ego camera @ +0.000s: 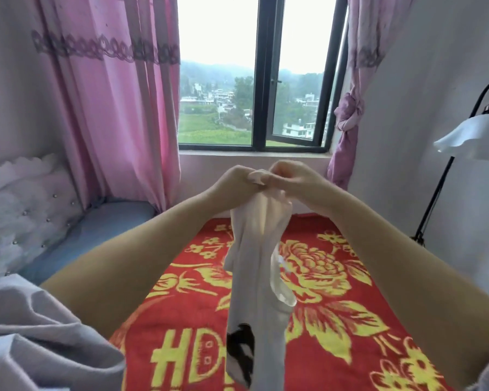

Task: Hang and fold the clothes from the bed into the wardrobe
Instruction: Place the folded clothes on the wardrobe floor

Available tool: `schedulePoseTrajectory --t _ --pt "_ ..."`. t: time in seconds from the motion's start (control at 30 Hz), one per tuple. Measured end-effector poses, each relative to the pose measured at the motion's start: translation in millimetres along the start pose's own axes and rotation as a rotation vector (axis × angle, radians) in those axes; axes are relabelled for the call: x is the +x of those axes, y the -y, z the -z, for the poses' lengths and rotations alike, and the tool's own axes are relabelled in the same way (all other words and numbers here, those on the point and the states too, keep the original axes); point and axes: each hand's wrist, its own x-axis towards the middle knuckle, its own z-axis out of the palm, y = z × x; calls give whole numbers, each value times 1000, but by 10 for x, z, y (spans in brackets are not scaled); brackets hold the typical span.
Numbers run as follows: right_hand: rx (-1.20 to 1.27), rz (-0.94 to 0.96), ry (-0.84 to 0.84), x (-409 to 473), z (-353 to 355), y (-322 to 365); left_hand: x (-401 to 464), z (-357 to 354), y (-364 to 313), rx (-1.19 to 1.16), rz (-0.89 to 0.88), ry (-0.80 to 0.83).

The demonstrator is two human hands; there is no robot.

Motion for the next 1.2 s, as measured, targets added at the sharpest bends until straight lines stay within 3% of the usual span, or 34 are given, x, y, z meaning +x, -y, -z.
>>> schedulePoseTrajectory --t 0.1,0.17,0.23,0.33,0.47,0.57,0.77,0.97,1.13,1.2 --pt "277 -179 296 -263 -160 -485 -6 184 -59 -180 85 39" --pt "218 -250 455 -383 -453 -801 0 308 -88 -334 184 98" --pt "123 -304 476 -446 -719 -1008 1 428 -72 -481 243 140" --pt "217 -327 432 -442 -857 -1098 -41 630 35 -580 244 166" --pt "489 -301 44 -297 -730 -919 -176 891 376 -554 304 200" --pt "443 -264 -166 -144 -557 -842 -333 900 605 -370 366 200" --pt "303 -272 -151 -38 -270 -661 -549 710 897 188 469 234" --pt "28 -173 -135 55 -354 -375 -503 31 410 -193 370 401" --pt "-336 -78 -174 59 -100 -219 -357 -354 567 -16 403 112" --pt "-530 -116 -89 -4 135 -255 -336 -201 630 -74 426 12"
